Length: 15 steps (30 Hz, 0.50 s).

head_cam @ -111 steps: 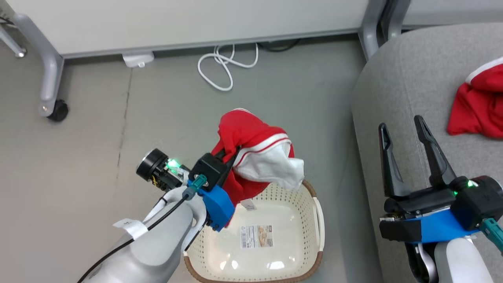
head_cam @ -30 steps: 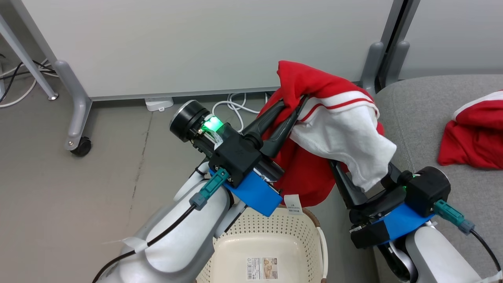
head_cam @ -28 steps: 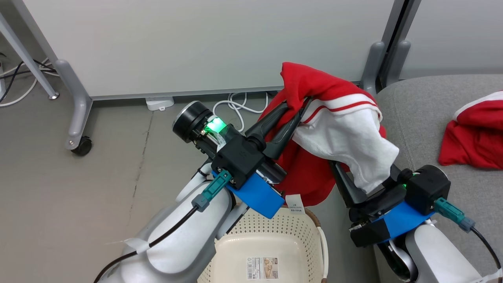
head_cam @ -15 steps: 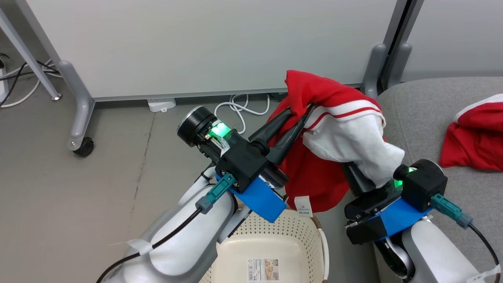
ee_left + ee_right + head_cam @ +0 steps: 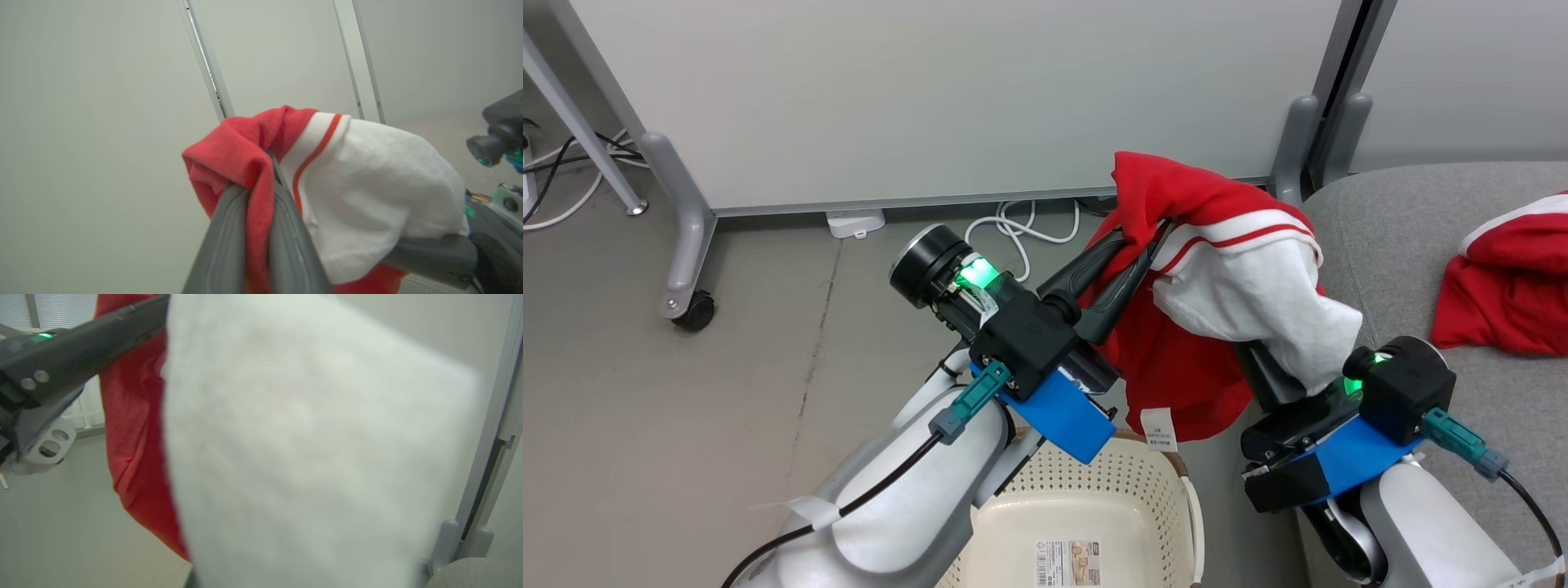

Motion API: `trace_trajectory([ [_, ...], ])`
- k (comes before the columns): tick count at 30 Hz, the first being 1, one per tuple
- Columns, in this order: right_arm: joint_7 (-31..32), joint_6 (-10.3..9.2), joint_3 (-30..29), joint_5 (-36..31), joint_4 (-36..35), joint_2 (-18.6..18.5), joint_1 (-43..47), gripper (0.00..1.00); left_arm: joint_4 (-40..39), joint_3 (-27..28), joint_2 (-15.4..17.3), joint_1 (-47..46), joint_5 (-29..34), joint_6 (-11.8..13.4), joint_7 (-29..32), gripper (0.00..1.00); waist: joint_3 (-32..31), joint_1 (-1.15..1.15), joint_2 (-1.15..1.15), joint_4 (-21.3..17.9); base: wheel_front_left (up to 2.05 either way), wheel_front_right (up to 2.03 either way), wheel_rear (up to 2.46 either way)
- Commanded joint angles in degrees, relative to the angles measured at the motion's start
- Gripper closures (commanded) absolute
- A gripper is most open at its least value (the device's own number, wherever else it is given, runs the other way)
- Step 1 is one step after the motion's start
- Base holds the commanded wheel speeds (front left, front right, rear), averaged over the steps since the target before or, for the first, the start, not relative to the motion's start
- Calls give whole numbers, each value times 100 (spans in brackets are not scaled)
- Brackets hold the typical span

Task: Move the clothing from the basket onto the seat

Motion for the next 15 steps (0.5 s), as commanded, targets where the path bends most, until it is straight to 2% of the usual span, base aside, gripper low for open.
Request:
trace_trajectory([
  [1,-1,1,-11,2,-27,4,71,100,17,6,26,39,-30,23,-21,100,0,0,0,6,0,0,0],
  [6,-1,1,7,6,-36,7,80,100,37,3,22,49,-51,51,-21,100,2,0,0,14,0,0,0],
  [7,-1,1,12,7,-36,9,84,100,39,2,20,45,-51,60,-21,94,1,0,0,15,0,0,0],
  [8,-1,1,14,9,-38,9,88,100,32,1,18,42,-48,68,-22,50,1,0,0,17,0,0,0],
  [9,-1,1,13,10,-41,8,93,100,24,-2,17,39,-38,82,-22,0,2,0,0,19,0,0,0],
  [15,-1,1,10,4,-57,7,96,100,8,-23,36,9,6,121,-24,0,20,0,0,29,0,0,0],
])
